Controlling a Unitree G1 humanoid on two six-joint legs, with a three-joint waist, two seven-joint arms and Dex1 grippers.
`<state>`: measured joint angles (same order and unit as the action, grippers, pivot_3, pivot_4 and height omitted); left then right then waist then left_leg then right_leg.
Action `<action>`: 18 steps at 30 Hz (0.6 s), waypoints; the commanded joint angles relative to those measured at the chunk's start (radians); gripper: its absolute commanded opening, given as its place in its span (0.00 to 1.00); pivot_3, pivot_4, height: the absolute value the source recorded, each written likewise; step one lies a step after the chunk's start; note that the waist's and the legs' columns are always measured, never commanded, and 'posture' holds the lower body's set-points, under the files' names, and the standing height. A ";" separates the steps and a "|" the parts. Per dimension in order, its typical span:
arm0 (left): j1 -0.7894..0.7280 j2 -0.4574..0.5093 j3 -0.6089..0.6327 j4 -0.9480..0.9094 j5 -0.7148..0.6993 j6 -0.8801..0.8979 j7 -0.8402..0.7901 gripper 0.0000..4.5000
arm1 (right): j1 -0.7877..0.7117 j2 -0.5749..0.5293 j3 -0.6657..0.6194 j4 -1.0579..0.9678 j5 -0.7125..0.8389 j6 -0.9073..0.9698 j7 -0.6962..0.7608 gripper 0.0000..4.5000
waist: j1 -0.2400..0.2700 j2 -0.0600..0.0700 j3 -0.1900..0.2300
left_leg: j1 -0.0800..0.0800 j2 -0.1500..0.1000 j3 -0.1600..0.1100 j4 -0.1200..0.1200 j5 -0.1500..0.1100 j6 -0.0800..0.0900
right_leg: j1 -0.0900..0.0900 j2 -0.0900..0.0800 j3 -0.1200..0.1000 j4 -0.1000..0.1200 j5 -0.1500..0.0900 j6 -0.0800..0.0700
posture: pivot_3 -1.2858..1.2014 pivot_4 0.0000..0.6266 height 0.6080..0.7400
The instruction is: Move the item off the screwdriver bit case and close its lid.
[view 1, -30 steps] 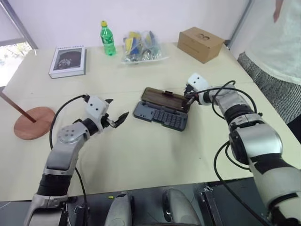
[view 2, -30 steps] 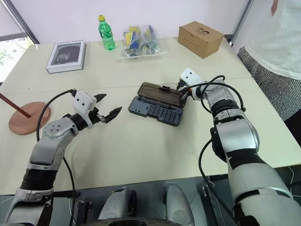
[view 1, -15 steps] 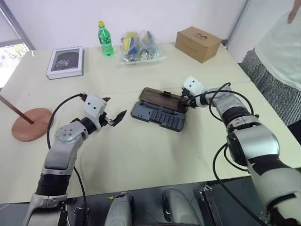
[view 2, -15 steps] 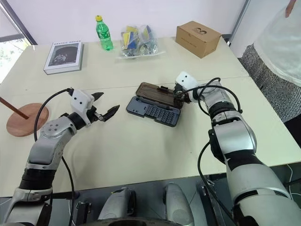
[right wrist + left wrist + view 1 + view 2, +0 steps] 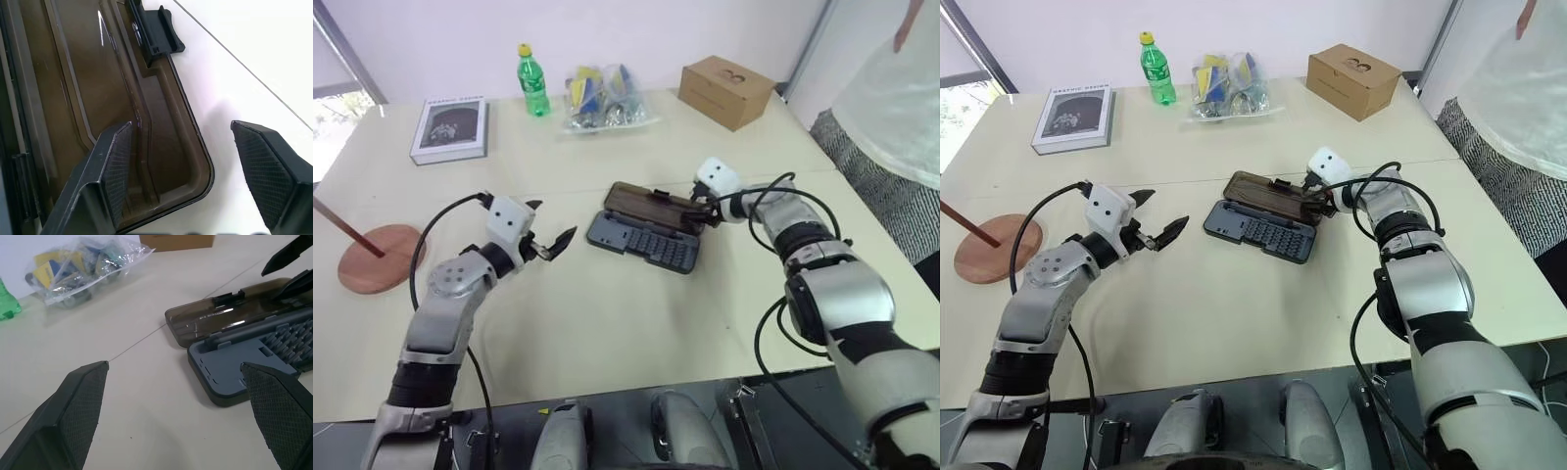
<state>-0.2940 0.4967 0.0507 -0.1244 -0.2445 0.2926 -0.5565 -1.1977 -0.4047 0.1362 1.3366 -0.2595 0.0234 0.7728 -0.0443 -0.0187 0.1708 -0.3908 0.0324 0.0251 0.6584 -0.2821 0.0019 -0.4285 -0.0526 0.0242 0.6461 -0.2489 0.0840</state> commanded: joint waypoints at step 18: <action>-0.015 0.061 0.066 -0.045 0.004 -0.013 0.006 1.00 | 0.037 0.030 0.029 0.005 -0.034 -0.027 0.074 0.01 | -0.002 -0.001 -0.002 | 0.002 0.000 0.000 0.000 0.000 0.000 | 0.001 -0.001 0.000 0.000 0.000 0.000 | 0.52 0.24 1.00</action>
<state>-0.2903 0.5482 0.0972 -0.1577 -0.2406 0.2941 -0.5466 -1.1901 -0.4069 0.1374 1.3192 -0.2722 -0.0044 0.7892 -0.0468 -0.0202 0.1691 -0.3891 0.0322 0.0249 0.6582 -0.2821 0.0018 -0.4272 -0.0532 0.0239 0.6463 -0.2489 0.0840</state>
